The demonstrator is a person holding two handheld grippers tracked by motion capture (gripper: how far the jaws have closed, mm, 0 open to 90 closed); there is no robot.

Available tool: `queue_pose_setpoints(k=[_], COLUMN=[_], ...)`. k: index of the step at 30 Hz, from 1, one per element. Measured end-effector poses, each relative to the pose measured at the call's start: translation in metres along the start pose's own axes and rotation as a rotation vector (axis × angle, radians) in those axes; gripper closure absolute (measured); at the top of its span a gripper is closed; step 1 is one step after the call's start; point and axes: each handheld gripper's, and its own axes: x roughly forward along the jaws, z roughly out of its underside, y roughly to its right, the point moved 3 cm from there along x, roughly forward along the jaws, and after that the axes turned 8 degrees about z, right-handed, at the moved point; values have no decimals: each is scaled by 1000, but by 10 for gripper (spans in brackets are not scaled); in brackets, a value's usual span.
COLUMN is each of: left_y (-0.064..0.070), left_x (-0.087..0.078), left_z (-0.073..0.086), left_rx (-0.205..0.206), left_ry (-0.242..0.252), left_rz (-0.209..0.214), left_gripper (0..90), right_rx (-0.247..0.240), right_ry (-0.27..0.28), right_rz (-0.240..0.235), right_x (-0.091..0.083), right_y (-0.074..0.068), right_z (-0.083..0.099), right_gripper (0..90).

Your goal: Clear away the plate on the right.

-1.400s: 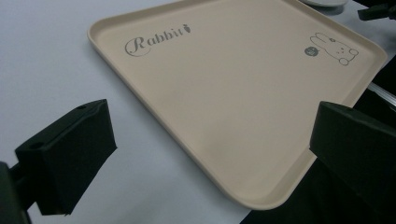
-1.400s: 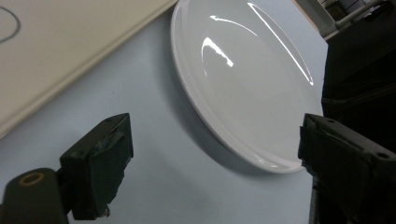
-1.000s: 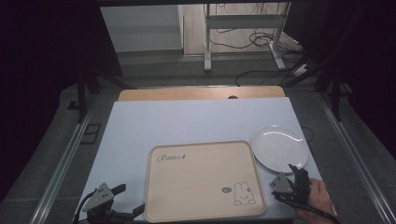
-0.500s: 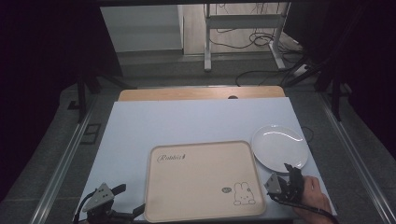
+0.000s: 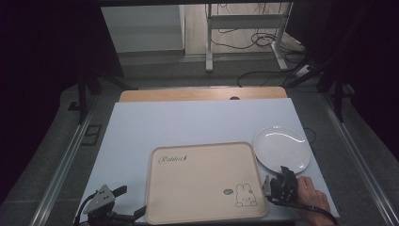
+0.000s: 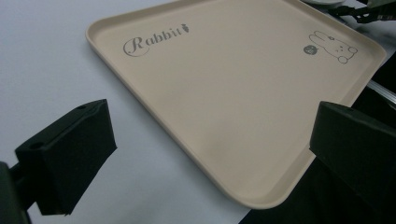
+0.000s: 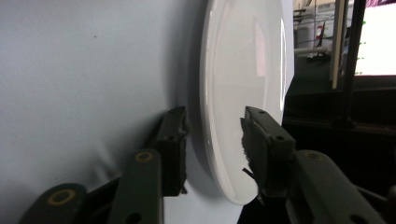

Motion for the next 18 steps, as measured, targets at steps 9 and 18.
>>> queue_pose_setpoints(k=[9, 18], left_y=[0, 0], left_x=[0, 0], left_z=[0, 0], left_rx=[1, 1], left_ry=[0, 1], left_rz=[1, 2], left_gripper=[0, 0], right_rx=[-113, -169], right_ry=[-4, 0], right_rz=[25, 52], right_x=[11, 15], right_y=[-5, -10], right_z=[-6, -9], right_gripper=[758, 857])
